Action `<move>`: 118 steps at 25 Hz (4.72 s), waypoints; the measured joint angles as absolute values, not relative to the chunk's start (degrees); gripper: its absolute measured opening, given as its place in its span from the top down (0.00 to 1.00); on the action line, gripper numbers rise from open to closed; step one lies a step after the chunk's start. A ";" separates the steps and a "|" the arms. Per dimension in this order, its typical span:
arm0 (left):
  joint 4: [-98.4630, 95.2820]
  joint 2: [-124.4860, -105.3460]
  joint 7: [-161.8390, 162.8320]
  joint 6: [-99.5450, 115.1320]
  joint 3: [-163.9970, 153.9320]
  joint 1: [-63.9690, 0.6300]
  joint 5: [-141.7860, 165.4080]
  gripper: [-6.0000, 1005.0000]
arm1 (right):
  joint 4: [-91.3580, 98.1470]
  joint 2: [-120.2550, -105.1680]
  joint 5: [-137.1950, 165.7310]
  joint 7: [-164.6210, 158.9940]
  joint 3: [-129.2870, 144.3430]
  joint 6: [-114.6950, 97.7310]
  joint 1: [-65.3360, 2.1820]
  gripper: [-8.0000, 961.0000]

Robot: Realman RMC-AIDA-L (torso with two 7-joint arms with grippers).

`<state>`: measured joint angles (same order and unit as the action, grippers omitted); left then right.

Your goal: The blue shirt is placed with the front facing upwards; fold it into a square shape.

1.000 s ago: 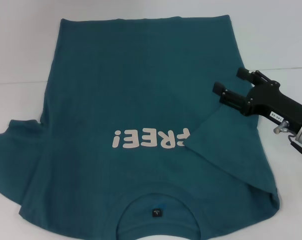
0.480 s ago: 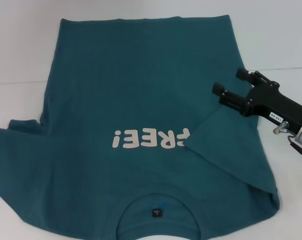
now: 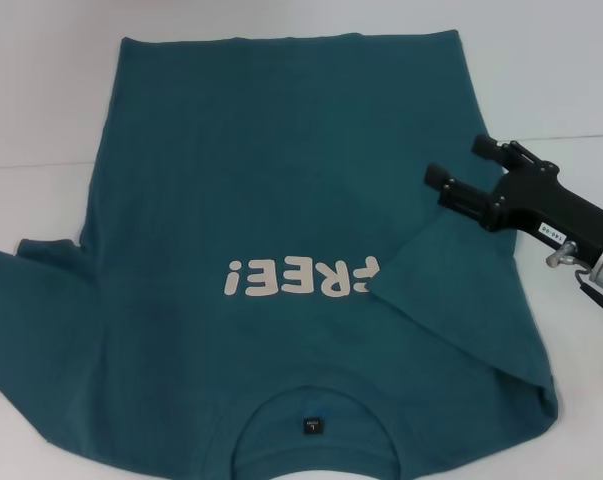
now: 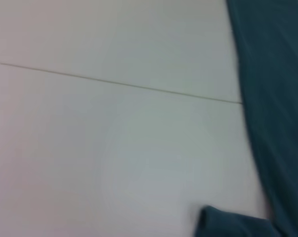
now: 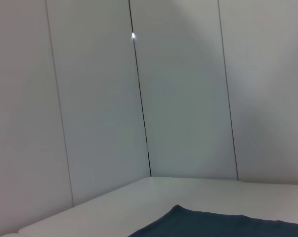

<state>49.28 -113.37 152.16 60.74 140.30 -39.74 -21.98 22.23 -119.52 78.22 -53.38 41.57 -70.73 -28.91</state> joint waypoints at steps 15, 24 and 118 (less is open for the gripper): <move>52.21 -117.67 152.82 68.88 140.20 -44.38 -22.53 0.95 | 22.06 -119.53 78.22 -53.34 41.57 -70.06 -28.82 0.05; 52.15 -118.52 152.93 70.49 139.93 -44.55 -27.36 0.95 | 21.51 -119.52 78.22 -52.60 41.57 -69.73 -28.87 0.05; 40.13 -119.78 90.23 66.18 143.99 -32.59 -69.46 0.13 | 61.64 -114.99 133.00 -135.49 38.85 -87.18 -33.62 0.04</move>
